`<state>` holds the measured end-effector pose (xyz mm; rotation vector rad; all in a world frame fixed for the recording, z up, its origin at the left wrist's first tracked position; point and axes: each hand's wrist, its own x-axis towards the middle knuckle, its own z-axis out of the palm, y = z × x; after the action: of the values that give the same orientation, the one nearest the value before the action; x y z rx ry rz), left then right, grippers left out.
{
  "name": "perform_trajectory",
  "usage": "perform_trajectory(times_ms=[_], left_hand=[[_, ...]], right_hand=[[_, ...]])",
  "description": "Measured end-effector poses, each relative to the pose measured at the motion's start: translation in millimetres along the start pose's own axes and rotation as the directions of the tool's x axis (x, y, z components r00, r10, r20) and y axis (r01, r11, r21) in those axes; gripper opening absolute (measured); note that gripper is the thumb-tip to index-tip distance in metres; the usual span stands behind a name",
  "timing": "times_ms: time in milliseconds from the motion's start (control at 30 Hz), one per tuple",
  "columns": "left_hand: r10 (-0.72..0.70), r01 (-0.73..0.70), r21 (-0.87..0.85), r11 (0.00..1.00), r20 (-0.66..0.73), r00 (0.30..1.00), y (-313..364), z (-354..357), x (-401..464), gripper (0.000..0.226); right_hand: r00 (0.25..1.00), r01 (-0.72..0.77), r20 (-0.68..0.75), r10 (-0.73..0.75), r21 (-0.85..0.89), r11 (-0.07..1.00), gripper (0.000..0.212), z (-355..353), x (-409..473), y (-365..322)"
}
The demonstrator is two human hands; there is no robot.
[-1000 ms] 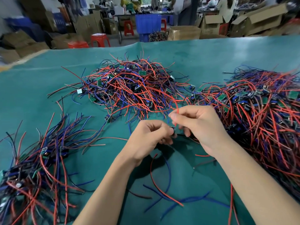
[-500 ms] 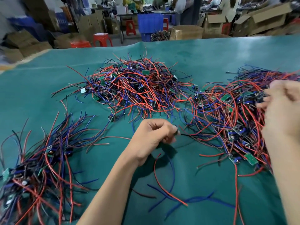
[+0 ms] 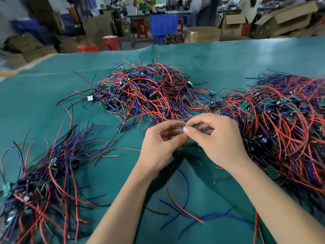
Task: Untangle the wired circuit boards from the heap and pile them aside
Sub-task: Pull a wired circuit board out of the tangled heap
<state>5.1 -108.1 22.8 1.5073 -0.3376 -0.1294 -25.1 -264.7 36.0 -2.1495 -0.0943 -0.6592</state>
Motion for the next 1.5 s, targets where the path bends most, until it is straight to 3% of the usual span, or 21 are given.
perform_trajectory(times_ms=[67, 167, 267, 333, 400, 500, 600, 667, 733, 867, 967, 1167, 1267, 1400, 1500], left_hand=[[0.042, -0.031, 0.080, 0.996, -0.136, 0.990, -2.0, -0.6, 1.7, 0.020], [0.201, 0.014, 0.535, 0.845, -0.342, 0.918, -9.0, -12.5, 5.7, 0.027], [0.147, 0.157, 0.781, 0.605, -0.303, 0.942, -13.5, -14.8, 5.1, 0.049], [0.102, 0.154, 0.854, 0.497, -0.234, 0.967, -17.1, -11.2, 4.3, 0.055], [0.081, 0.143, 0.871, 0.470, -0.203, 0.976, -17.7, -10.4, 4.9, 0.054], [0.078, 0.156, 0.865, 0.476, -0.218, 0.973, -15.7, -11.6, 6.5, 0.052], [0.097, 0.140, 0.894, 0.427, -0.199, 0.975, -17.6, -8.2, 5.4, 0.049], [0.101, 0.140, 0.899, 0.416, -0.198, 0.975, -18.0, -8.2, 4.6, 0.049], [0.097, 0.138, 0.903, 0.408, -0.193, 0.976, -17.4, -8.9, 4.8, 0.050], [0.111, 0.133, 0.899, 0.418, -0.196, 0.974, -16.3, -7.9, 5.0, 0.050], [0.127, 0.123, 0.896, 0.427, -0.194, 0.973, -17.8, -8.1, 4.7, 0.050], [0.168, 0.095, 0.833, 0.544, -0.219, 0.961, -17.9, -8.1, 4.8, 0.053], [0.203, 0.068, 0.788, 0.612, -0.240, 0.949, -16.0, -8.3, 4.7, 0.043], [0.300, -0.041, 0.703, 0.710, -0.249, 0.921, -9.6, -8.5, 4.1, 0.025], [0.219, -0.107, 0.445, 0.889, -0.208, 0.953, -4.5, -3.1, 0.6, 0.017]], right_hand=[[0.996, 0.008, -0.092, -0.013, -0.054, 0.999, 0.008, -4.8, 2.8, -0.1], [0.943, 0.042, -0.313, -0.113, -0.227, 0.973, 0.004, -29.6, 12.2, 2.9], [0.885, -0.040, -0.441, -0.149, -0.391, 0.920, 0.014, -59.6, 19.6, 12.6], [0.889, -0.125, -0.442, -0.118, -0.483, 0.867, 0.021, -69.1, 20.7, 18.8], [0.906, -0.147, -0.412, -0.098, -0.523, 0.839, 0.024, -67.7, 19.0, 18.5], [0.933, -0.068, -0.338, -0.124, -0.504, 0.861, 0.023, -48.4, 18.2, 0.5], [0.996, 0.054, -0.043, -0.082, -0.446, 0.893, 0.026, -12.9, 28.3, -21.4], [0.985, 0.111, 0.166, -0.046, -0.407, 0.906, 0.029, 11.9, 45.2, -29.8], [0.959, 0.123, 0.284, 0.002, -0.422, 0.898, 0.033, 33.3, 65.9, -31.8], [0.908, 0.112, 0.400, 0.124, -0.517, 0.849, 0.036, 64.5, 85.7, -22.8], [0.922, 0.086, 0.362, 0.137, -0.537, 0.839, 0.028, 73.7, 85.2, -15.4], [0.910, 0.010, 0.358, 0.212, -0.528, 0.849, 0.022, 59.8, 90.2, -10.4], [0.900, -0.042, 0.351, 0.260, -0.523, 0.851, 0.016, 50.3, 87.6, -8.2], [0.929, -0.084, 0.298, 0.219, -0.406, 0.910, 0.023, 30.1, 75.7, -10.5], [0.978, -0.109, 0.154, 0.140, -0.195, 0.975, 0.027, 13.6, 57.1, -20.8]])
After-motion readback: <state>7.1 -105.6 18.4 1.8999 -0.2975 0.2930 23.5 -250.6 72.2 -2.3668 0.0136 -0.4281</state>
